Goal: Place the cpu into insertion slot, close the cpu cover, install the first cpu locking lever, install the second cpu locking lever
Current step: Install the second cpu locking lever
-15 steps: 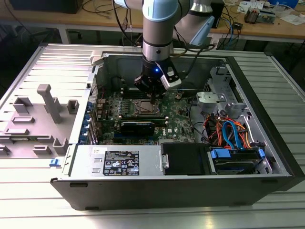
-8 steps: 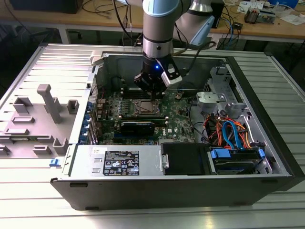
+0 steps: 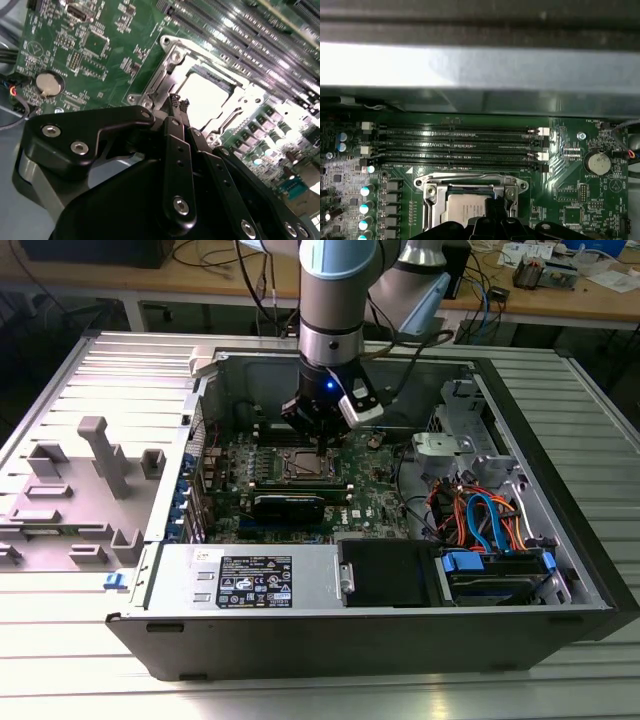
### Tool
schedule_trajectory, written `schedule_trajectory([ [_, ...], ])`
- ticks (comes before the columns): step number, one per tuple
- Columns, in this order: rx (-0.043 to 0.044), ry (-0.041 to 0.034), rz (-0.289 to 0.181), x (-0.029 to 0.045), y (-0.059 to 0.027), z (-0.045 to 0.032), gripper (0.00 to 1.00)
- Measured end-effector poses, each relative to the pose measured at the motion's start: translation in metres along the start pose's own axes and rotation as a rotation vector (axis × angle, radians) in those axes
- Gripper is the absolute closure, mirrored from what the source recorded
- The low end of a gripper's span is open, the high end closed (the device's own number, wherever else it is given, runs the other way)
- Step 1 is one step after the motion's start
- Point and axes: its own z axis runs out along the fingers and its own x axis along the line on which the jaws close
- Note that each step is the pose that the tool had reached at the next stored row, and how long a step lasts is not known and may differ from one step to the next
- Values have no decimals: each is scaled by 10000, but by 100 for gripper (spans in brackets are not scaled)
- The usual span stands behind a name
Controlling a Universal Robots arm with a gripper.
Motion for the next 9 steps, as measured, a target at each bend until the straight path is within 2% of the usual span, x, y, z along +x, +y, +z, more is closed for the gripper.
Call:
schedule_trajectory([
  [2, -1, 0, 0, 1, -27, 0, 89],
  [9, -2, -1, 0, 1, -31, -15, 89],
])
